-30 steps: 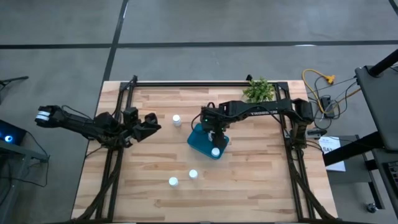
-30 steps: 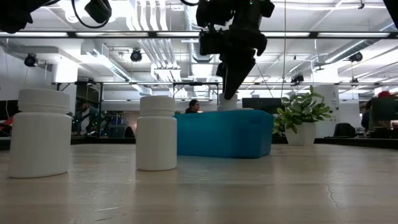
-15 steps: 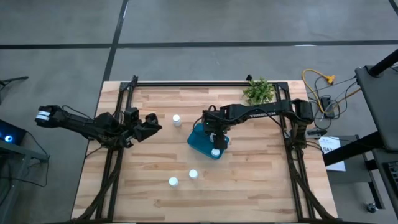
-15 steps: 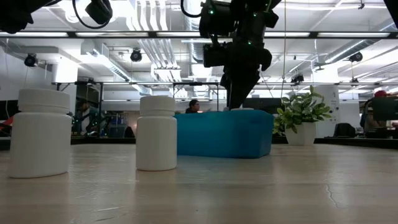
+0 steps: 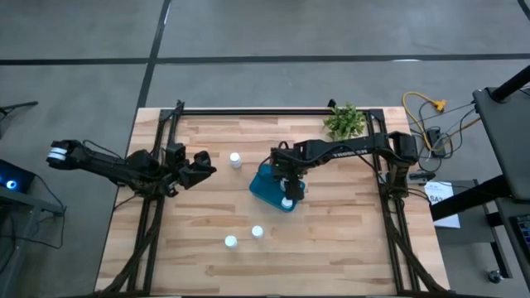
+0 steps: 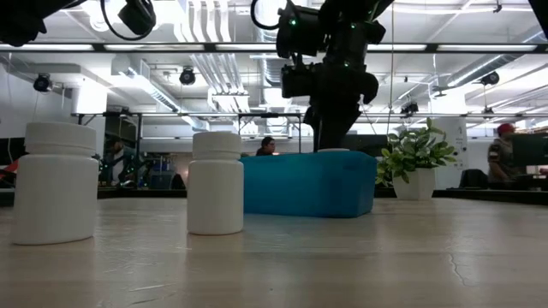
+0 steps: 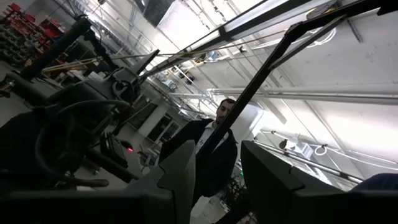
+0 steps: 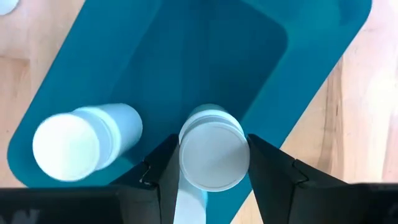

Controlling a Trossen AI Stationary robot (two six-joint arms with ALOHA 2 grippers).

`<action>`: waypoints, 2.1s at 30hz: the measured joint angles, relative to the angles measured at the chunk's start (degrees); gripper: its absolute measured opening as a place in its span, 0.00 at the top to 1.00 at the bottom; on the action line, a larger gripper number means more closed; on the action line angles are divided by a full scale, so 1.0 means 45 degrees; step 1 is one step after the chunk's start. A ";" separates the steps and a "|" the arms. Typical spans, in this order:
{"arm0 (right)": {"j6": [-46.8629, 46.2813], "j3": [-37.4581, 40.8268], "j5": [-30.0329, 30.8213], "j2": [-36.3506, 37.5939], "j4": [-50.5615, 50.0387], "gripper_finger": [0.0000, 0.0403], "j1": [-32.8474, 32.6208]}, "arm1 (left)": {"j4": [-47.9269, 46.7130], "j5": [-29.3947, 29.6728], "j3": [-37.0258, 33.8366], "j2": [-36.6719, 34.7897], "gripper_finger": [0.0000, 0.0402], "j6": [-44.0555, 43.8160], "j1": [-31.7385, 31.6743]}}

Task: Pick and place pill bottles into a basket
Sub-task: Put the white pill bottle into the blue bin

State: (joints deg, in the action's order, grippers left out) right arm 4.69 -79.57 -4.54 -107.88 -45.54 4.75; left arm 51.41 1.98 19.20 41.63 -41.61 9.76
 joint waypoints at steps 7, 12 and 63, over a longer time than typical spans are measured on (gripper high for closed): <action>-0.0009 0.0065 0.0007 0.0005 0.0224 0.56 0.0000 | 0.0026 0.0000 0.0000 0.0048 0.72 -0.0003 0.0000; -0.0019 0.0069 0.0007 0.0001 0.0277 0.48 0.0000 | 0.0028 0.0000 0.0000 0.0051 0.72 -0.0003 0.0000; -0.1962 -0.3721 -0.0794 0.0817 -0.0616 0.49 -0.1010 | -0.7269 -0.1326 0.4167 -0.0158 0.72 0.2521 0.0041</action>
State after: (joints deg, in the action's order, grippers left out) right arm -4.14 -96.32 -8.12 -104.20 -48.31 0.21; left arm 18.70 -3.99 37.95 40.92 -30.27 9.94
